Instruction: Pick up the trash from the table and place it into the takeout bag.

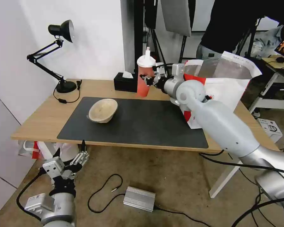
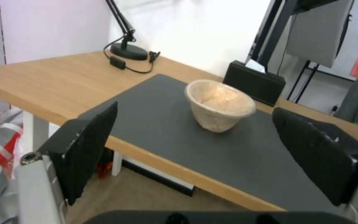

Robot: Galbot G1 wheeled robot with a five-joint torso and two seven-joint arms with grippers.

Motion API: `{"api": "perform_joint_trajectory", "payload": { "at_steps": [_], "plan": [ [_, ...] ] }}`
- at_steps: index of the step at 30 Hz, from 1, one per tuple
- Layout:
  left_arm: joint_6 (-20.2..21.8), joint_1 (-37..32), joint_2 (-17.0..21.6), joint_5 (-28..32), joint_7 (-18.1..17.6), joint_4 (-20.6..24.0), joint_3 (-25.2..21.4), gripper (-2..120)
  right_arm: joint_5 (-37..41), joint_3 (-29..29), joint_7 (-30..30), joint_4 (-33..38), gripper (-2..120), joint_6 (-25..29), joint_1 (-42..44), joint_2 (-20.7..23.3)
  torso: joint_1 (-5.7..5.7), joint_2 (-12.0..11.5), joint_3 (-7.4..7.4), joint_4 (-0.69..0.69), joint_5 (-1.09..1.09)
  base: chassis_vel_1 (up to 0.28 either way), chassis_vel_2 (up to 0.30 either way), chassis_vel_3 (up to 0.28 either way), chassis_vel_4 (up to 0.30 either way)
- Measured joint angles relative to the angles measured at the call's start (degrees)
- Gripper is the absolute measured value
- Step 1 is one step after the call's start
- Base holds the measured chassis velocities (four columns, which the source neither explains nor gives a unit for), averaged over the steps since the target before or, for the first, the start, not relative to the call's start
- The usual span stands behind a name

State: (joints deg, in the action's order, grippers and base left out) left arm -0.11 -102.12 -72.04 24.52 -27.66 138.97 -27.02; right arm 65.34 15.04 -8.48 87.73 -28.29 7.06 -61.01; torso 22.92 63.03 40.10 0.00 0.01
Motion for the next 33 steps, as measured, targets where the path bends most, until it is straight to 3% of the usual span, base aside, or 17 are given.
{"api": "perform_joint_trajectory", "payload": {
  "at_steps": [20,33],
  "plan": [
    [-0.03,-0.02,0.0,-0.24,0.04,0.41,-0.02,100,6.23,-3.85,-2.2,7.55,5,-0.82,-1.48,9.39,0.0,0.0,0.0,0.0,0.0,0.0,0.0,0.0,0.0],
    [-0.04,-0.42,0.53,-0.44,0.01,0.73,-0.25,100,8.63,-6.85,-2.88,7.53,5,-0.87,-2.12,13.82,0.0,0.0,0.0,0.0,0.0,0.0,0.0,0.0,0.0]
  ]
}}
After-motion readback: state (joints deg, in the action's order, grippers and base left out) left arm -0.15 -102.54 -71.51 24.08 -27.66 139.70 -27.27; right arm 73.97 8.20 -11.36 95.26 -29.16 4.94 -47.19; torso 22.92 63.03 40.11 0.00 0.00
